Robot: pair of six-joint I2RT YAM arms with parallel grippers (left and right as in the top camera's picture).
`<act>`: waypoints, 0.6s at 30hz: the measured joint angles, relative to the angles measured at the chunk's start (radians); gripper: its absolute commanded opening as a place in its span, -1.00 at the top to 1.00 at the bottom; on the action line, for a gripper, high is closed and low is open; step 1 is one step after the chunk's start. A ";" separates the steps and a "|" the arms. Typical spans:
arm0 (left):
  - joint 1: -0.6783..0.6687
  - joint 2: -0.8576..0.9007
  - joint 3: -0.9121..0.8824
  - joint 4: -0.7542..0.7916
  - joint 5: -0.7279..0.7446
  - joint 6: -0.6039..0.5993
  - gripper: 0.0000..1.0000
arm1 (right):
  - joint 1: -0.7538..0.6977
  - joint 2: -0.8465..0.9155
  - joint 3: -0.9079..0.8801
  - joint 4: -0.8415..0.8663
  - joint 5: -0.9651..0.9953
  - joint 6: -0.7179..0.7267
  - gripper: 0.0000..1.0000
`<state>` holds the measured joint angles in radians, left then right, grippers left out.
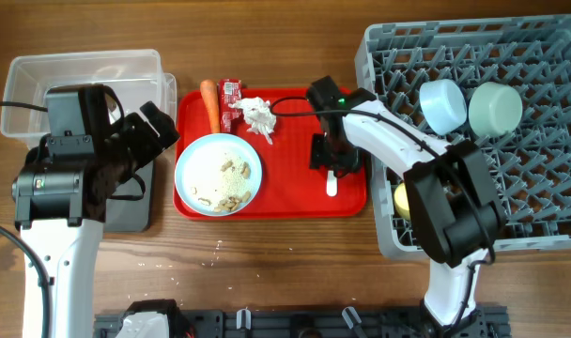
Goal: Sort waste into correct bins and load items into the dishwasher rack
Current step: 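Grasp the white spoon on the tray with the right gripper, then insert the white spoon upright into the dish rack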
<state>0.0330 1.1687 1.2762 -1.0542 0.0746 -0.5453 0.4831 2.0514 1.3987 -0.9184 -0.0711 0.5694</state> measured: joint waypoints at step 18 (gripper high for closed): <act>0.000 0.000 0.000 0.000 0.000 0.000 -1.00 | -0.079 -0.458 0.079 0.016 0.126 -0.129 0.92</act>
<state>0.0330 1.1687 1.2762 -1.0542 0.0746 -0.5453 0.4046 1.5932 1.4780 -0.9024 0.0551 0.4404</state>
